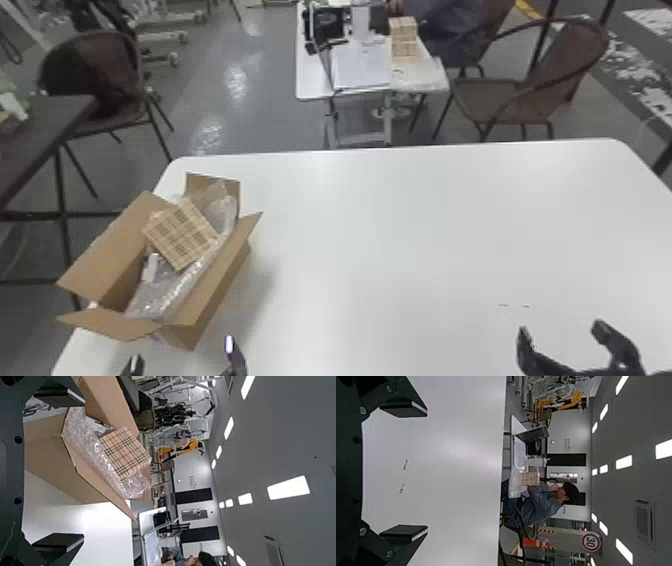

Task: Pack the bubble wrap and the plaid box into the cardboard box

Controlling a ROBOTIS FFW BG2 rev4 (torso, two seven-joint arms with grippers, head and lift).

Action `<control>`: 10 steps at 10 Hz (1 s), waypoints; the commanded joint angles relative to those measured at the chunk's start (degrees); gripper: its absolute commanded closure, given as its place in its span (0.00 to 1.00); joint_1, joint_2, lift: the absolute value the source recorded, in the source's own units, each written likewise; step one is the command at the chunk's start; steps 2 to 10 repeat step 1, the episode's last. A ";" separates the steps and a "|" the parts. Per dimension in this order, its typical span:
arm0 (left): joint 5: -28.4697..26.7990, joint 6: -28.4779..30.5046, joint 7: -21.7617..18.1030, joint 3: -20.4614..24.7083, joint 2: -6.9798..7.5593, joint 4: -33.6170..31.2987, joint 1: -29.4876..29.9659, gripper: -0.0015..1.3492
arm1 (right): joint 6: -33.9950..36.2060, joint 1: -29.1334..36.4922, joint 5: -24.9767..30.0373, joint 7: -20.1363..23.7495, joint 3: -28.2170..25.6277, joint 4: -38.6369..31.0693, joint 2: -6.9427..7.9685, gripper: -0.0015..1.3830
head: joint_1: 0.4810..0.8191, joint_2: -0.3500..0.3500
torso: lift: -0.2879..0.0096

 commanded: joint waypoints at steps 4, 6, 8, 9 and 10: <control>0.28 -1.21 0.00 -0.16 0.11 0.69 -0.50 0.08 | 0.00 0.00 0.38 0.00 0.04 -0.20 0.05 0.18 | 0.63 0.68 | 0.63; 0.28 -1.21 0.00 -0.16 0.11 0.69 -0.50 0.08 | 0.00 0.00 0.38 0.00 0.04 -0.20 0.05 0.18 | 0.63 0.68 | 0.63; 0.28 -1.21 0.00 -0.16 0.11 0.69 -0.50 0.08 | 0.00 0.00 0.38 0.00 0.04 -0.20 0.05 0.18 | 0.63 0.68 | 0.63; 0.28 -1.21 0.00 -0.16 0.11 0.69 -0.50 0.08 | 0.00 0.00 0.38 0.00 0.04 -0.20 0.05 0.18 | 0.63 0.68 | 0.63; 0.28 -1.21 0.00 -0.16 0.11 0.69 -0.50 0.08 | 0.00 0.00 0.38 0.00 0.04 -0.20 0.05 0.18 | 0.63 0.68 | 0.63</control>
